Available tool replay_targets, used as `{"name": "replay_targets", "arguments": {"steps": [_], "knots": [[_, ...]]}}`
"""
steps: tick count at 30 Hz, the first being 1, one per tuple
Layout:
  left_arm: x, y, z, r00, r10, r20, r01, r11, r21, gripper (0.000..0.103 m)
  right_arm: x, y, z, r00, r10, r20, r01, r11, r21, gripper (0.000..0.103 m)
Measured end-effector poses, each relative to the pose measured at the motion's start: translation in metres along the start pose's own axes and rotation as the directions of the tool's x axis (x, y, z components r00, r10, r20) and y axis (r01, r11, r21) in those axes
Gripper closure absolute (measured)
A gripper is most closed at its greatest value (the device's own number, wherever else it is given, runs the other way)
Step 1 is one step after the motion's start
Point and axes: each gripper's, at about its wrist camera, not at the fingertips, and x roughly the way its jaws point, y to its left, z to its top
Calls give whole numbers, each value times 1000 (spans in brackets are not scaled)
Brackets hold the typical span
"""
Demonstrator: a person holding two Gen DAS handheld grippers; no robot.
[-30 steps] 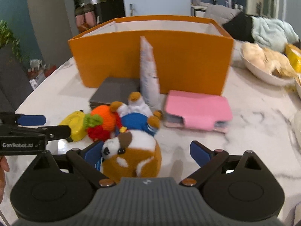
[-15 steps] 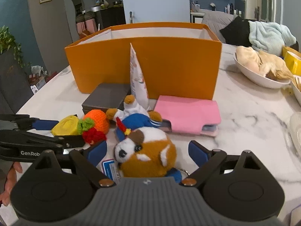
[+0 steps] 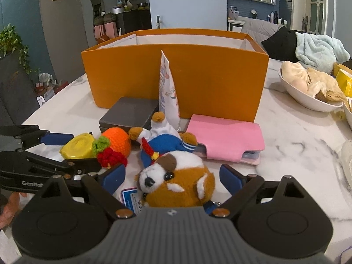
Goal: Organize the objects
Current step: 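Grasp the yellow tape measure with the left gripper while the right grasps the plush dog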
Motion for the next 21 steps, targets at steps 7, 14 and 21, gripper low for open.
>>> {"name": "replay_targets", "arguments": {"steps": [7, 14, 21], "knots": [[3, 3, 1, 998, -50, 24, 50, 999, -5, 13, 0, -3, -2, 1000, 0, 11, 0, 1000, 13, 10], [2, 3, -2, 998, -44, 45, 44, 999, -5, 15, 8, -3, 1, 1000, 16, -1, -16, 1000, -6, 21], [-2, 7, -5, 998, -31, 61, 32, 999, -16, 21, 16, -4, -7, 999, 42, -13, -42, 999, 18, 31]]}}
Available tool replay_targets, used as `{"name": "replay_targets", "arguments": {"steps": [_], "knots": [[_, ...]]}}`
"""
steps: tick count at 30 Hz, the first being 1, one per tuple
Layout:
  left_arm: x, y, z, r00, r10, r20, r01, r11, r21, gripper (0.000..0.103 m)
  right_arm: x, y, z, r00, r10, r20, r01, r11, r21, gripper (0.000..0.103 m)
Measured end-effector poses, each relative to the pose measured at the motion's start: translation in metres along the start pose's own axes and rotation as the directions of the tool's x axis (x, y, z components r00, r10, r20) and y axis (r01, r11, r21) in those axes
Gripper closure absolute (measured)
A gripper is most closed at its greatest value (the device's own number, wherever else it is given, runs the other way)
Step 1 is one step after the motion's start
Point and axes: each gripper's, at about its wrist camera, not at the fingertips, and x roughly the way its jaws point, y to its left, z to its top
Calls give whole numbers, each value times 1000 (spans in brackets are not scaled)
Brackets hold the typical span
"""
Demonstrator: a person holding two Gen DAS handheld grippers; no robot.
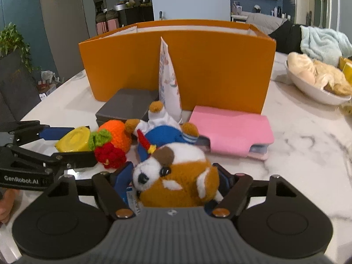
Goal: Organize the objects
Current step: 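Grasp the yellow tape measure with the left gripper while the right grasps the plush dog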
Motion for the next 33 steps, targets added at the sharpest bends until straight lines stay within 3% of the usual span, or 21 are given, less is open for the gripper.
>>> {"name": "replay_targets", "arguments": {"steps": [8, 13, 16, 20, 26, 30, 33], "knots": [[-8, 25, -2, 999, -38, 33, 42, 992, -123, 23, 0, 1, 0, 1000, 1, -5, -1, 1000, -7, 31], [-3, 23, 2, 1000, 8, 28, -5, 992, -123, 21, 1, 4, 0, 1000, -8, -5, 8, 1000, -9, 31], [2, 9, 5, 997, 81, -2, -81, 996, -47, 21, 0, 4, 0, 1000, -10, -7, 10, 1000, -6, 30], [8, -13, 5, 978, 209, -22, -208, 978, 18, 20, 0, 5, -1, 1000, -21, -9, 21, 1000, -18, 26], [8, -18, 2, 962, 272, -18, -272, 961, -55, 25, 2, 7, -2, 999, -35, -6, 35, 999, -41, 26], [5, -22, 0, 963, 271, -4, -271, 961, -55, 44, 2, 6, -2, 999, -33, 3, 33, 999, -33, 27], [5, -23, -1, 961, 277, 0, -276, 959, -62, 44, 3, 6, -2, 1000, -26, 5, 26, 999, -28, 29]]}}
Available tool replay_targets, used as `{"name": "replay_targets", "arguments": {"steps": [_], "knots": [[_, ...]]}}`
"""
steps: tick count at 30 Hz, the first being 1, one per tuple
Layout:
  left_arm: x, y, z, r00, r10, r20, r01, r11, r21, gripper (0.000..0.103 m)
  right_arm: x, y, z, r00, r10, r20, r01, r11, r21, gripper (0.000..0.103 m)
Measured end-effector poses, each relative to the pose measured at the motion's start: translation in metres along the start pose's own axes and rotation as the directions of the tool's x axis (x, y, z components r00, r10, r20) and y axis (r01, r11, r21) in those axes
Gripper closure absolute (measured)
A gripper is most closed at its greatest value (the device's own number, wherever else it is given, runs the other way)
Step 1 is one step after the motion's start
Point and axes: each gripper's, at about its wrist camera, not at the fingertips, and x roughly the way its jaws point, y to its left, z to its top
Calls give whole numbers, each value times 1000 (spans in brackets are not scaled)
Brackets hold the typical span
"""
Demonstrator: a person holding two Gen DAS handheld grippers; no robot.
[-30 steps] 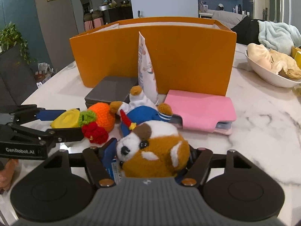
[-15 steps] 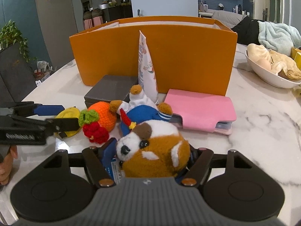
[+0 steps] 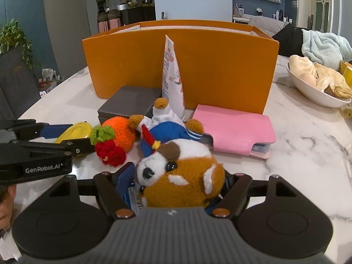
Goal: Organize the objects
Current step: 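Grasp the yellow tape measure with the left gripper while the right grasps the plush dog, then lift the tape measure and plush dog and carry both over the orange box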
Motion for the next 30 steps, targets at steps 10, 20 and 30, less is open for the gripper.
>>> {"name": "replay_targets", "arguments": {"steps": [10, 20, 30], "knots": [[-3, 2, 1, 1000, 4, 2, -4, 1000, -28, 44, -12, 2, 1, 999, 2, 47, -2, 1000, 8, 45], [-15, 8, -1, 1000, 6, 7, -5, 997, -76, 44, -32, 1, -3, 997, 10, 79, -15, 999, 52, 45], [-30, 11, 7, 999, 16, 51, -12, 997, -75, 44, -72, -11, 9, 982, 59, 177, -87, 984, 155, 45]]}}
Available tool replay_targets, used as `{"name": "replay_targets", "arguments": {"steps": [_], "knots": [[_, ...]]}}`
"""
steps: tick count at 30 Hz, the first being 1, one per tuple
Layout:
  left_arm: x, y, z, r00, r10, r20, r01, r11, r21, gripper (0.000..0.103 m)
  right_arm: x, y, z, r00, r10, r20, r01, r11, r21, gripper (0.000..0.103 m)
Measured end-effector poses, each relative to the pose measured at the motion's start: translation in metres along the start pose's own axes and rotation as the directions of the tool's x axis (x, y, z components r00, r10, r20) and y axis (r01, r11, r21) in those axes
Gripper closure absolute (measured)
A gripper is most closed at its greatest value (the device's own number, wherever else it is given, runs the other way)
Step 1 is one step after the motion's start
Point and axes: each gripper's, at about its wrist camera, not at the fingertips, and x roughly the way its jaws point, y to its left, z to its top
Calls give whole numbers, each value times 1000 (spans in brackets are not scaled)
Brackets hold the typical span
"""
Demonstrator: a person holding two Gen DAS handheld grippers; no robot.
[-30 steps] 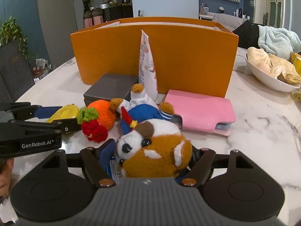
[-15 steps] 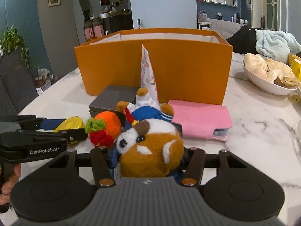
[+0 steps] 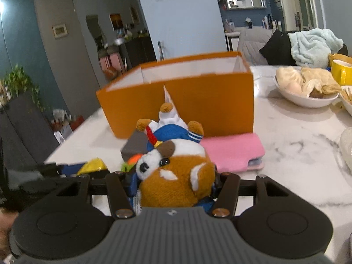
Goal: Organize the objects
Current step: 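Lift the tape measure and plush dog and carry both over the orange box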
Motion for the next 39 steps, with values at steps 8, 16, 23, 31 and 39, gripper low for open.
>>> {"name": "replay_targets", "arguments": {"steps": [8, 16, 23, 31, 39], "knots": [[-13, -2, 8, 1000, -2, 19, 2, 1000, 8, 44, -13, 3, 1, 1000, -28, 0, 28, 999, -24, 44], [-26, -6, 28, 999, -4, 49, 3, 1000, 22, 44, -22, -2, 2, 998, -54, -12, 53, 998, -12, 44], [-27, -17, 61, 995, -24, 100, 21, 999, 38, 44, -28, -1, 25, 998, -51, 30, 52, 998, -34, 44], [-20, -20, 114, 983, -18, 181, 8, 998, 56, 44, -22, 4, 85, 994, -24, 104, 33, 995, -90, 44], [35, -16, 185, 977, 28, 211, -42, 997, 61, 44, 18, 4, 166, 986, -3, 164, 23, 993, -117, 43]]}}
